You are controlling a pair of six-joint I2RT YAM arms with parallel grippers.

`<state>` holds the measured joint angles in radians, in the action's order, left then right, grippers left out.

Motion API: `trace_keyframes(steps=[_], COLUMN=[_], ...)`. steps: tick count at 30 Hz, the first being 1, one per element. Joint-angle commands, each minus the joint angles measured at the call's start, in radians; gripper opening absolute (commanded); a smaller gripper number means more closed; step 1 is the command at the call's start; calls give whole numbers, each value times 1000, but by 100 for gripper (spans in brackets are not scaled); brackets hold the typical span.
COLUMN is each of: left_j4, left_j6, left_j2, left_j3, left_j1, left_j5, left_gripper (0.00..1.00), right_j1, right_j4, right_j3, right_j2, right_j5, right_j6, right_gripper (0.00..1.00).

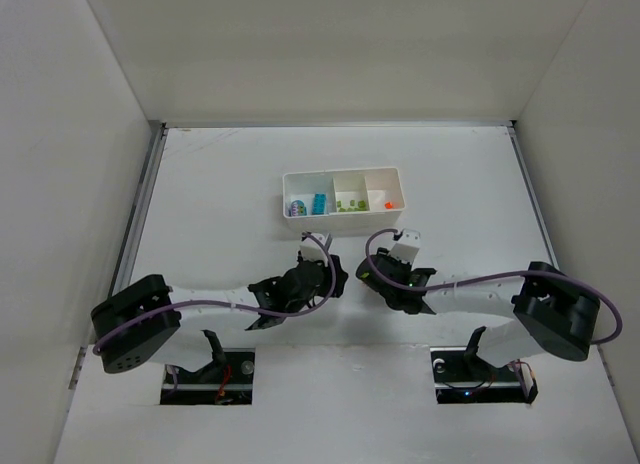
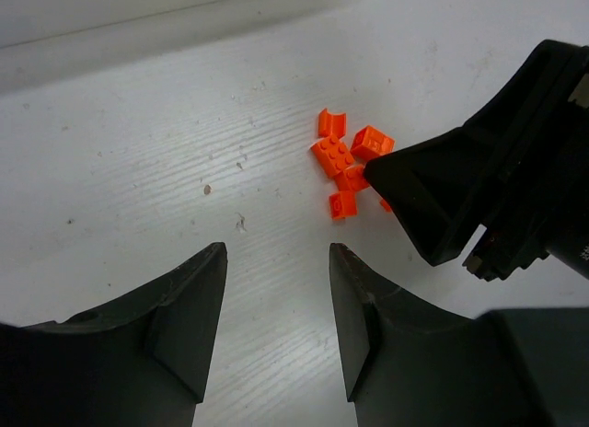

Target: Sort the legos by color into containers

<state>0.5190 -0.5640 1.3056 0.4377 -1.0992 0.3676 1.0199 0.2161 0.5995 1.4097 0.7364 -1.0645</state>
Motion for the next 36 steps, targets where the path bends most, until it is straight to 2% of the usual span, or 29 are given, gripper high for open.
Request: trace_keyframes(steps=[1, 8, 18, 21, 24, 31, 36], left_j4=[33, 32, 36, 26, 33, 35, 35], left_j6=[-27, -36, -54, -54, -54, -59, -51], left_j2=[9, 21, -3, -5, -6, -2, -5], left_j3=[-5, 1, -30, -21, -24, -25, -25], left_j1=[-12, -29, -35, -37, -38, -32, -27], left_j5=[30, 30, 65, 60, 68, 68, 67], left_gripper=[45, 45, 45, 45, 45, 45, 45], right_j1=[4, 25, 68, 68, 68, 76, 96], right_j4=[-21, -4, 72, 88, 94, 112, 91], right_j3=[-10, -1, 11, 10, 11, 34, 49], right_j2=[8, 32, -35, -55, -55, 9, 40], right_j5=[-25, -28, 83, 90, 101, 67, 50], right_j6=[0, -14, -55, -74, -68, -65, -55], right_gripper=[49, 48, 48, 36, 36, 49, 50])
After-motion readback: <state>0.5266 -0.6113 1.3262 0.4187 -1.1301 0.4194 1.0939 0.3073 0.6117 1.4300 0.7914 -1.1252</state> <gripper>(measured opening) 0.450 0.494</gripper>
